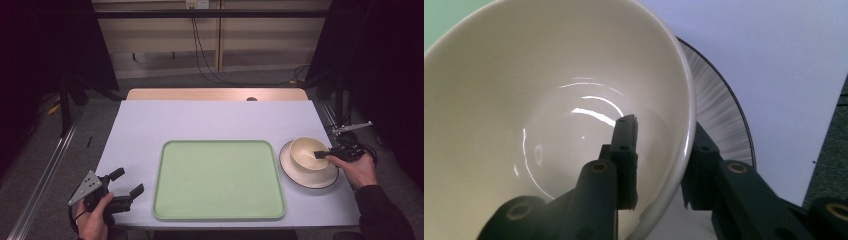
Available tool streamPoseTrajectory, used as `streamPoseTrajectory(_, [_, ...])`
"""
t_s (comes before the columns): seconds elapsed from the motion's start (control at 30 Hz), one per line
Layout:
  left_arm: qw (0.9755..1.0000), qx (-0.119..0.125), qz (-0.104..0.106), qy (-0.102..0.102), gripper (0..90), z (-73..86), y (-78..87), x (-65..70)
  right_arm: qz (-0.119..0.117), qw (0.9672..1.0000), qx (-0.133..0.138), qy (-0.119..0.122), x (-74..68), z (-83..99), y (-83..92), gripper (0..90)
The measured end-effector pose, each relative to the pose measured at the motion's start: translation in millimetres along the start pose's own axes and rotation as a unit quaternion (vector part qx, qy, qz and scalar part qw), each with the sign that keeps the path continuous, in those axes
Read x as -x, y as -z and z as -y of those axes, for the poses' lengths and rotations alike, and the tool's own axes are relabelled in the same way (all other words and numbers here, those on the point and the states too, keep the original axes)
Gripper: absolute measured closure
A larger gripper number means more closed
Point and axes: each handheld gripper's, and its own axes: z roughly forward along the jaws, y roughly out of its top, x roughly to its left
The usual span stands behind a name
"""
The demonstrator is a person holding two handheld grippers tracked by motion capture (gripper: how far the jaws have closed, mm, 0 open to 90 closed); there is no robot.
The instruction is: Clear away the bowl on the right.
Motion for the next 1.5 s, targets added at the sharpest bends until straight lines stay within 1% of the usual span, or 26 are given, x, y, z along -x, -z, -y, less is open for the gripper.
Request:
streamPoseTrajectory(0.07, [1.0, 0.001, 0.0, 0.0, 1.4, 0.0, 0.2, 0.0, 0.004, 1.0, -0.002, 0.0, 0.3, -1.2, 0.1, 76.4])
streamPoseTrajectory(0.1, [1.0, 0.001, 0.0, 0.001, 1.4, 0.0, 0.1, 0.2, 0.002, 1.0, -0.003, -0.002, 0.4, -1.8, 0.0, 77.5])
streamPoseTrajectory(0.13, [1.0, -0.001, 0.0, 0.0, 1.4, 0.1, 0.2, 0.0, 0.006, 1.0, -0.003, 0.001, 0.4, -2.1, -0.7, 78.7])
streamPoseTrajectory(0.17, [1.0, 0.0, 0.0, 0.0, 1.4, 0.1, 0.2, 0.1, 0.006, 1.0, -0.005, -0.004, -0.3, -2.7, -0.9, 79.9])
streamPoseTrajectory(0.2, [1.0, 0.001, -0.002, 0.0, 1.5, 0.0, 0.4, 0.1, 0.01, 0.9999, -0.008, 0.002, -0.1, -3.1, -1.1, 80.6])
streamPoseTrajectory(0.23, [0.9999, 0.006, -0.003, 0.007, 1.4, 0.2, -0.3, 0.9, 0.012, 0.9999, -0.009, 0.001, -0.5, -3.5, -1.5, 81.1])
streamPoseTrajectory(0.3, [0.9999, 0.006, -0.004, 0.007, 1.5, 0.2, -0.2, 0.9, 0.016, 0.9997, -0.015, -0.004, -1.4, -4.0, -2.5, 81.9])
streamPoseTrajectory(0.33, [1.0, 0.004, -0.003, 0.005, 1.5, 0.2, 0.1, 0.8, 0.013, 0.9998, -0.012, 0.0, -0.1, -4.1, -3.0, 82.0])
streamPoseTrajectory(0.37, [1.0, 0.006, -0.004, 0.006, 1.4, 0.2, 0.1, 1.0, 0.009, 0.9999, -0.012, -0.003, 0.5, -4.0, -3.0, 82.3])
streamPoseTrajectory(0.47, [1.0, 0.006, -0.002, 0.007, 1.4, 0.3, 0.5, 0.9, 0.01, 0.9998, -0.013, -0.006, 0.8, -4.0, -3.0, 82.8])
streamPoseTrajectory(0.57, [1.0, 0.003, -0.001, 0.004, 1.5, 0.3, 1.0, 0.6, 0.002, 0.9998, -0.012, -0.017, 3.0, -3.5, -2.4, 83.6])
streamPoseTrajectory(0.6, [1.0, 0.004, -0.002, 0.005, 1.4, 0.3, 1.0, 0.7, 0.006, 0.9997, -0.013, -0.018, 2.8, -3.3, -2.2, 83.7])
streamPoseTrajectory(0.73, [1.0, 0.005, -0.003, 0.007, 1.4, 0.3, 0.6, 1.2, -0.007, 0.9995, -0.011, -0.028, 5.1, -2.8, -1.0, 84.4])
streamPoseTrajectory(0.8, [1.0, 0.003, -0.002, 0.004, 1.5, 0.2, 1.1, 0.8, -0.007, 0.9994, -0.009, -0.032, 5.3, -2.9, -0.7, 84.5])
streamPoseTrajectory(0.83, [1.0, 0.003, -0.002, 0.004, 1.4, 0.2, 1.0, 0.8, -0.013, 0.9993, -0.006, -0.033, 5.7, -2.6, -1.0, 84.5])
streamPoseTrajectory(0.9, [1.0, 0.006, -0.003, 0.007, 1.5, 0.3, 0.7, 1.1, -0.015, 0.9993, -0.004, -0.034, 6.0, -2.4, -0.7, 84.6])
streamPoseTrajectory(0.93, [1.0, 0.003, -0.001, 0.004, 1.5, 0.2, 1.0, 0.8, -0.013, 0.9992, -0.006, -0.036, 6.0, -2.4, -0.4, 84.6])
streamPoseTrajectory(1.03, [1.0, 0.006, -0.003, 0.008, 1.4, 0.3, 0.5, 1.1, -0.01, 0.9992, -0.006, -0.039, 6.5, -2.1, 0.0, 84.6])
streamPoseTrajectory(1.17, [1.0, 0.005, -0.002, 0.005, 1.4, 0.4, 1.1, 0.9, -0.017, 0.9989, -0.004, -0.044, 7.2, -1.5, 0.2, 84.6])
streamPoseTrajectory(1.23, [1.0, 0.005, -0.002, 0.006, 1.4, 0.3, 1.0, 1.1, -0.019, 0.9989, -0.004, -0.042, 7.2, -1.3, 0.7, 84.6])
streamPoseTrajectory(1.27, [1.0, 0.006, -0.001, 0.005, 1.4, 0.3, 1.0, 1.0, -0.016, 0.999, -0.002, -0.042, 6.8, -1.3, 1.2, 84.6])
streamPoseTrajectory(1.3, [1.0, 0.005, -0.001, 0.005, 1.4, 0.2, 0.9, 1.0, -0.02, 0.999, -0.001, -0.041, 6.9, -1.2, 1.3, 84.6])
streamPoseTrajectory(1.33, [1.0, 0.005, -0.001, 0.005, 1.4, 0.2, 0.9, 0.9, -0.018, 0.9991, 0.002, -0.039, 6.6, -1.2, 1.9, 84.5])
streamPoseTrajectory(1.37, [0.9999, 0.007, -0.002, 0.008, 1.4, 0.3, 0.6, 1.2, -0.022, 0.999, 0.004, -0.04, 6.8, -1.1, 2.1, 84.4])
streamPoseTrajectory(1.47, [1.0, 0.006, -0.004, 0.006, 1.4, 0.3, 1.2, 1.1, -0.02, 0.9989, 0.005, -0.042, 7.6, -0.7, 3.4, 84.4])
streamPoseTrajectory(1.5, [1.0, 0.002, -0.003, 0.0, 1.4, 0.2, 1.8, 0.4, -0.021, 0.9989, 0.005, -0.042, 7.8, -0.5, 3.7, 84.3])
